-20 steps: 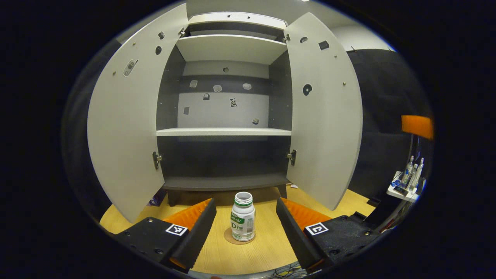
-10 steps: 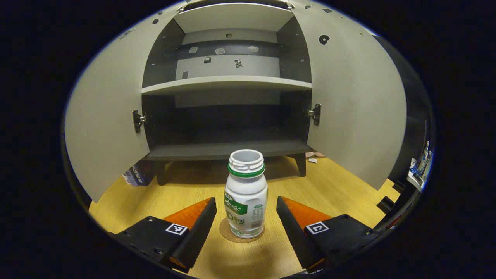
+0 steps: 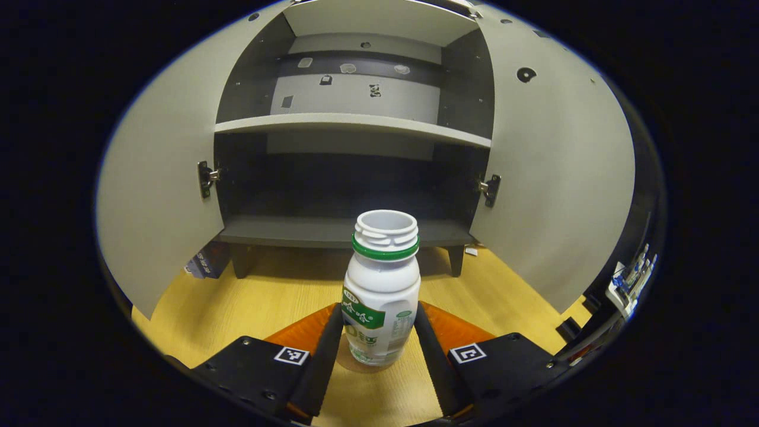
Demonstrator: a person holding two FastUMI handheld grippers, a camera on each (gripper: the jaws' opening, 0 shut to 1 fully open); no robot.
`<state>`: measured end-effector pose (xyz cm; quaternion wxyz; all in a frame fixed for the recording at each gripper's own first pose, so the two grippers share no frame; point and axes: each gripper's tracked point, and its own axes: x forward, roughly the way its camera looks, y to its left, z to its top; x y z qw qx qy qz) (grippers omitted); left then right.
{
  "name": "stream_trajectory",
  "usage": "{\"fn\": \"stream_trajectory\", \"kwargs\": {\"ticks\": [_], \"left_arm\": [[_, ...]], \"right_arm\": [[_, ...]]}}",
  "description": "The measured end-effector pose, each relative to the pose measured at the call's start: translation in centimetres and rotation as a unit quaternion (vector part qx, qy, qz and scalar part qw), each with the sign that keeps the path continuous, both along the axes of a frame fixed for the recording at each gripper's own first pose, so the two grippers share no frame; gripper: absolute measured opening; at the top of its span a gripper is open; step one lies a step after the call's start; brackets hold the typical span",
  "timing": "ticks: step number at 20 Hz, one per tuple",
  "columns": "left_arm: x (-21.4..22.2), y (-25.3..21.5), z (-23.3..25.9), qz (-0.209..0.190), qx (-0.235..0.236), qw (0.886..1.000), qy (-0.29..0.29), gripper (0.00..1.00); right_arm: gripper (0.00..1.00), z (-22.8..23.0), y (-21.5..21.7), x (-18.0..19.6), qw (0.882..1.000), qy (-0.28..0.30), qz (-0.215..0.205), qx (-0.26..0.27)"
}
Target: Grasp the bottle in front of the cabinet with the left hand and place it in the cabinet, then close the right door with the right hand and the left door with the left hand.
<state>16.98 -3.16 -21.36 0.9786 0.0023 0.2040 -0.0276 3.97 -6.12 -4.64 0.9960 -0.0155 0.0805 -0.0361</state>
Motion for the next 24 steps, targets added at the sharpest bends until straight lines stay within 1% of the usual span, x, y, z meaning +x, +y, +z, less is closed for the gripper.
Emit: {"fn": "stream_trajectory", "kwargs": {"ticks": [6, 12, 14, 17, 21, 24], "left_arm": [[1.2, 1.2, 10.3, -0.008, -0.016, 0.999, -0.039, 0.72], [3.9, 0.8, 19.5, -0.038, -0.017, 0.995, -0.087, 0.72], [5.7, 0.8, 21.7, -0.04, -0.014, 0.994, -0.096, 0.71], [8.5, 1.2, 25.4, -0.042, 0.003, 0.992, -0.121, 0.72], [12.2, 0.9, 28.4, -0.041, -0.009, 0.99, -0.134, 0.72], [15.0, 0.9, 29.6, -0.045, 0.009, 0.99, -0.135, 0.71]], "right_arm": [[0.98, 0.7, 0.8, 0.3, 1.0, -0.012, 0.007, -0.003], [0.98, 1.3, 1.1, -0.1, 1.0, -0.023, 0.009, 0.006], [0.98, 1.5, 1.2, 0.1, 1.0, -0.028, 0.01, 0.009], [0.98, 1.7, 1.0, 0.1, 0.999, -0.033, 0.009, 0.008], [0.98, 1.9, 0.2, 0.3, 0.999, -0.035, -0.001, 0.0], [0.98, 2.1, -0.7, 0.6, 0.999, -0.037, -0.009, 0.001]]}}
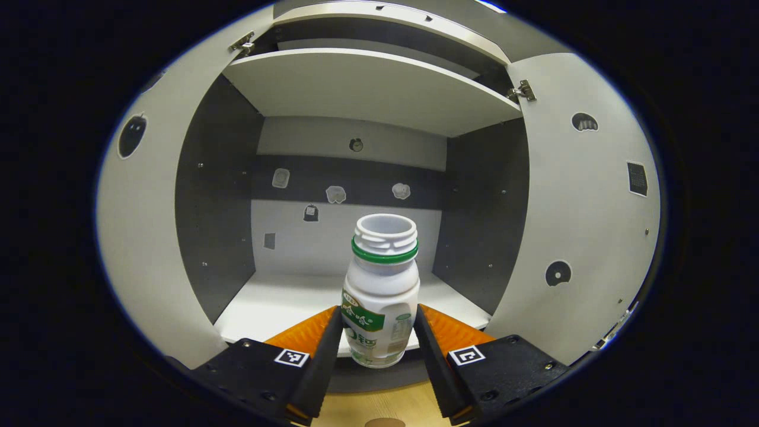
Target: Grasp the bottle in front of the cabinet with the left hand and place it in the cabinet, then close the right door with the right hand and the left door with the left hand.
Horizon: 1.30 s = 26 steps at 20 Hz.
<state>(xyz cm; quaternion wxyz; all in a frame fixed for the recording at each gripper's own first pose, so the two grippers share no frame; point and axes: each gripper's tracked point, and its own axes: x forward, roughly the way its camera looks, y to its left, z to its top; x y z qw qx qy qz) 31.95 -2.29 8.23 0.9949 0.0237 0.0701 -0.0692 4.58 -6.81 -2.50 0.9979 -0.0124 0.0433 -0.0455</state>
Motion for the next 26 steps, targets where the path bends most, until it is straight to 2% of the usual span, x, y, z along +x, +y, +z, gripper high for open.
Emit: {"fn": "stream_trajectory", "kwargs": {"ticks": [4, 9, 14, 18, 19, 20, 22, 26], "left_arm": [[3.7, -0.2, -0.6, -0.002, 0.015, 1.0, 0.02, 0.72], [6.5, -1.0, -3.6, -0.009, 0.021, 0.997, 0.067, 0.72], [8.2, -1.3, -3.7, 0.0, 0.039, 0.997, 0.07, 0.73], [8.4, -1.4, -3.7, 0.001, 0.039, 0.997, 0.068, 0.76], [8.1, -1.2, -3.6, 0.005, 0.038, 0.997, 0.067, 0.79], [7.9, -0.9, -3.4, 0.009, 0.036, 0.997, 0.063, 0.89], [7.1, -0.7, -2.6, 0.015, 0.023, 0.998, 0.05, 0.97], [3.1, 0.5, -0.7, 0.023, 0.001, 0.999, 0.024, 0.97]], "right_arm": [[0.98, 0.3, -1.2, 0.6, 1.0, -0.004, -0.011, 0.0], [0.98, 0.3, -2.1, 1.0, 1.0, -0.003, -0.02, -0.001], [0.98, 0.0, -3.1, 1.5, 1.0, 0.0, -0.029, -0.001], [0.98, -0.1, -3.2, 1.9, 1.0, 0.003, -0.03, 0.002], [0.98, -0.1, -3.1, 2.1, 1.0, 0.003, -0.029, 0.002], [0.98, -0.1, -3.0, 2.2, 1.0, 0.003, -0.027, 0.001], [0.98, 0.1, -2.7, 2.4, 1.0, 0.003, -0.023, -0.001], [0.98, 0.8, -2.6, 2.9, 1.0, 0.0, -0.018, -0.012]]}}
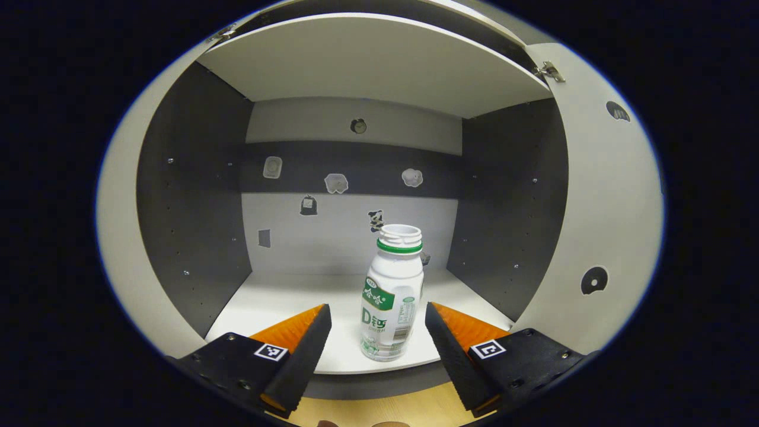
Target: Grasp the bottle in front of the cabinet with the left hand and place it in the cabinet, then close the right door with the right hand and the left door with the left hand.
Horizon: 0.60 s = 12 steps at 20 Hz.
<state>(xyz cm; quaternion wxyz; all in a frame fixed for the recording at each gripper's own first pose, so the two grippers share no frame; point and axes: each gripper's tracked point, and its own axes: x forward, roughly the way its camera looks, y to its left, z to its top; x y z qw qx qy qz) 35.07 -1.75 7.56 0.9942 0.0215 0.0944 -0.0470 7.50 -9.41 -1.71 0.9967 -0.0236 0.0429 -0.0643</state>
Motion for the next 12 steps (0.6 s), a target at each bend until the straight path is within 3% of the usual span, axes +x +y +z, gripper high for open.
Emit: {"fn": "stream_trajectory", "kwargs": {"ticks": [8, 9, 10, 11, 12], "left_arm": [[-11.9, 3.6, 4.8, 0.012, -0.024, 0.998, -0.06, 0.95], [-13.5, 4.1, 5.1, 0.013, -0.029, 0.997, -0.064, 0.95], [-15.0, 4.6, 5.3, 0.014, -0.031, 0.997, -0.067, 0.95], [-16.7, 5.2, 5.5, 0.017, -0.032, 0.997, -0.072, 0.95], [-18.1, 5.9, 5.8, 0.022, -0.032, 0.996, -0.078, 0.95]], "right_arm": [[0.98, 2.6, 0.9, 0.8, 0.999, -0.016, 0.018, -0.021], [0.89, 2.7, 1.1, 0.8, 0.999, -0.017, 0.02, -0.026], [0.98, 2.9, 1.3, 1.0, 0.999, -0.017, 0.024, -0.029], [0.98, 2.9, 1.5, 1.2, 0.999, -0.015, 0.028, -0.028], [0.89, 2.7, 1.7, 1.5, 0.999, -0.012, 0.032, -0.029]]}}
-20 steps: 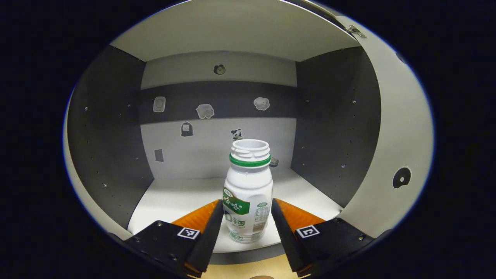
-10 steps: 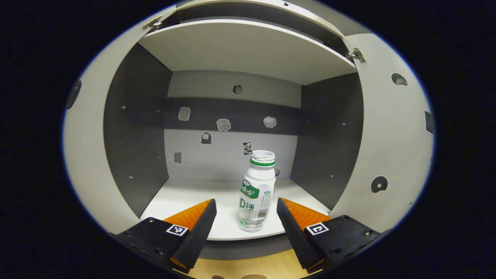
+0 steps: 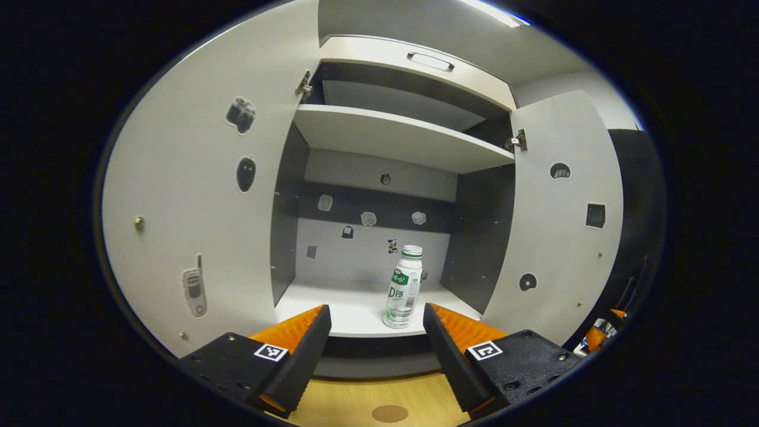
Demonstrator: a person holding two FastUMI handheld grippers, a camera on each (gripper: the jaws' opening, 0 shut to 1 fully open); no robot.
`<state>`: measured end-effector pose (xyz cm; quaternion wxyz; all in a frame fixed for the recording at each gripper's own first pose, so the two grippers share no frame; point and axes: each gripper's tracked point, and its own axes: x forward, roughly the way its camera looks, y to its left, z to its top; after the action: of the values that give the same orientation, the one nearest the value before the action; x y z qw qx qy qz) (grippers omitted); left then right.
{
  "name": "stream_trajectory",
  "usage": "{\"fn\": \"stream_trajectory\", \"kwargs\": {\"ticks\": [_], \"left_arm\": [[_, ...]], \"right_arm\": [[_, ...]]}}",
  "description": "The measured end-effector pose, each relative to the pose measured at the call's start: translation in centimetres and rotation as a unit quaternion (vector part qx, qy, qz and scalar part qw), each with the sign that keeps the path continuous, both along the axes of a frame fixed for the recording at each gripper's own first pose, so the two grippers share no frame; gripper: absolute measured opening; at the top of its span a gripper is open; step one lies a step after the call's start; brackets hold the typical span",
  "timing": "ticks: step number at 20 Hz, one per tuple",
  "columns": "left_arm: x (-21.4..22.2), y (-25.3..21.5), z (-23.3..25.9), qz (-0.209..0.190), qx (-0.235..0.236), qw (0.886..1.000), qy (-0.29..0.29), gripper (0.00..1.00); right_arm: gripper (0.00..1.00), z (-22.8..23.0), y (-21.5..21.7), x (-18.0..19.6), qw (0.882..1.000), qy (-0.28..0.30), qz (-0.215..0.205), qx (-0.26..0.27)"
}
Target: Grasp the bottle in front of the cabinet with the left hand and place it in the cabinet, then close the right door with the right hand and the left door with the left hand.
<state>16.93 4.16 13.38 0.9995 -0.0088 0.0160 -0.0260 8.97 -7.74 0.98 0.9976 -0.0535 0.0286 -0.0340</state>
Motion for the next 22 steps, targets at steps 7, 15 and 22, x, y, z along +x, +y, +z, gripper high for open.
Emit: {"fn": "stream_trajectory", "kwargs": {"ticks": [7, 15, 22], "left_arm": [[-9.0, 5.1, 0.5, 0.052, 0.009, 0.998, -0.029, 0.95], [-13.4, 9.6, -1.4, 0.075, -0.002, 0.997, -0.026, 0.95], [-13.9, 11.6, -1.8, 0.095, -0.007, 0.995, -0.023, 0.95]], "right_arm": [[0.95, -0.5, 1.1, 2.3, 0.999, 0.025, 0.022, 0.001], [0.95, -0.6, 1.3, 5.7, 0.999, 0.034, 0.032, 0.004], [0.88, -0.4, 1.9, 5.8, 0.999, 0.028, 0.022, 0.003]]}}
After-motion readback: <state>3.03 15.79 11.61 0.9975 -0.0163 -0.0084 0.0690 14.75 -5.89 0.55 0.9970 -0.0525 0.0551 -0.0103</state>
